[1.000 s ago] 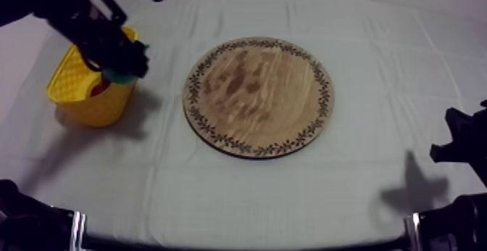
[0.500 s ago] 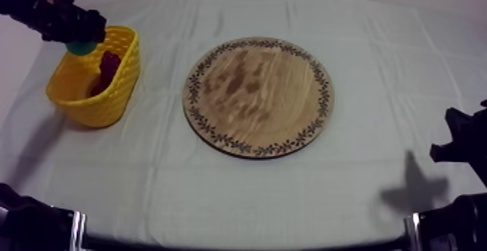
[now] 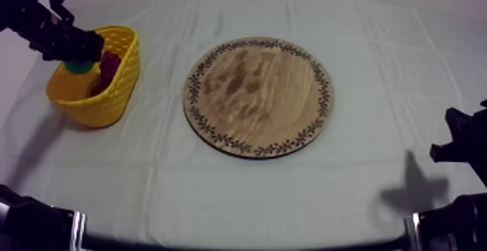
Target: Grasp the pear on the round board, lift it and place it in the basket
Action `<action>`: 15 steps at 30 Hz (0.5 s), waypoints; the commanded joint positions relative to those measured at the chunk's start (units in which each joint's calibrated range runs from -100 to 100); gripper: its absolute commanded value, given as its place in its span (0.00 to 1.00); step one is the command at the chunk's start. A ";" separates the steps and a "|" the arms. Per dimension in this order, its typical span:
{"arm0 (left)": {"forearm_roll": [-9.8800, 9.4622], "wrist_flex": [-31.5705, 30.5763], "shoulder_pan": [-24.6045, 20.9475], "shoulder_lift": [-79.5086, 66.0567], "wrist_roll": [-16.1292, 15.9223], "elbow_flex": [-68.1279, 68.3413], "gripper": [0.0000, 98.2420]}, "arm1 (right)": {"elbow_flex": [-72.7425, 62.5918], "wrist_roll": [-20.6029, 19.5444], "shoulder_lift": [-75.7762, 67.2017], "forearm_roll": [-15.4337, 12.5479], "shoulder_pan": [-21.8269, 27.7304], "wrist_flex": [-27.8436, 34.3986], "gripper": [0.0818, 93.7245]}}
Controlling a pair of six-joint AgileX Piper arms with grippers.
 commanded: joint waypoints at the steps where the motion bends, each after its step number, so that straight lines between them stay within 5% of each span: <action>1: 0.13 -0.34 -0.14 0.14 -0.08 0.39 0.50 | 0.05 -0.01 0.01 0.00 -0.03 0.04 0.00; 9: -0.65 -3.72 -0.86 -0.36 0.98 2.81 0.55 | 0.05 0.00 0.01 0.00 -0.03 0.04 0.00; 15: -1.12 -3.55 -1.95 -0.87 1.79 3.46 0.86 | 0.05 0.01 0.01 0.00 -0.03 0.04 0.00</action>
